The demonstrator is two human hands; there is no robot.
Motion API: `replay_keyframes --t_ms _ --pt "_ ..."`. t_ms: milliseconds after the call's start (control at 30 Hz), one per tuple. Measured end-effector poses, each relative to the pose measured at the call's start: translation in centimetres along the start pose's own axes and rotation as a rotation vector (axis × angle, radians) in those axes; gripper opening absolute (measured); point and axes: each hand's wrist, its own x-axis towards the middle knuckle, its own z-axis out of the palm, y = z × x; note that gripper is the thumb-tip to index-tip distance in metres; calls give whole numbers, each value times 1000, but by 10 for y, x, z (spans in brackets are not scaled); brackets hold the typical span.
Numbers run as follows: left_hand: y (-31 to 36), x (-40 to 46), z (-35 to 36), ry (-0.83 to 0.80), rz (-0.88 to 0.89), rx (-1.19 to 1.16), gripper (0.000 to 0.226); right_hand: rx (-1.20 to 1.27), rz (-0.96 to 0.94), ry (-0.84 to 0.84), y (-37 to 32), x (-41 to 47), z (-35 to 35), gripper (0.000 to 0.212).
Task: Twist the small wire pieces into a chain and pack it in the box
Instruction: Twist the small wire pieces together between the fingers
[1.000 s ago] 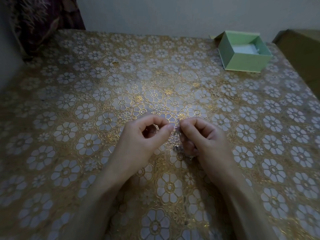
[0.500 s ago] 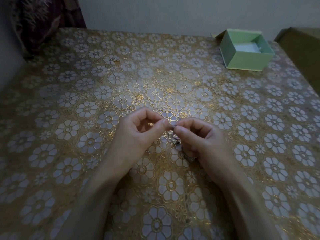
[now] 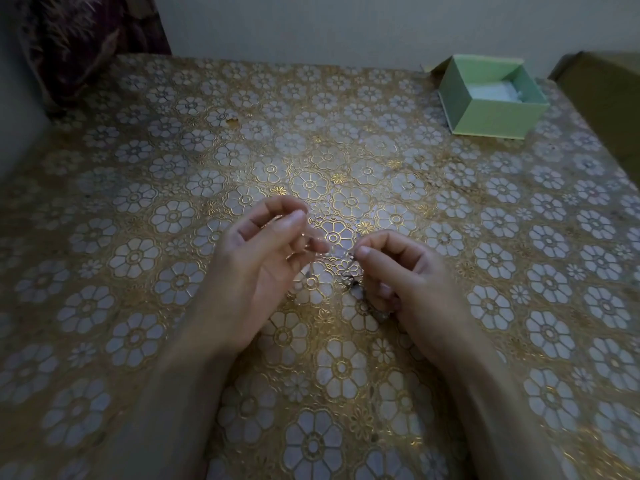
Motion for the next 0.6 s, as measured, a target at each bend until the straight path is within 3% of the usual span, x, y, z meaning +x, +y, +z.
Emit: replay_keyframes --t_ms 167,400,600 --pt "4 -2 1 -2 -7 -50 15 48 -2 23 2 2 -1 11" --pt "5 -3 4 -47 39 -26 40 95 -47 29 1 2 -2 8" --pt "1 -2 2 -3 29 21 32 202 -50 -52 1 1 2 8"
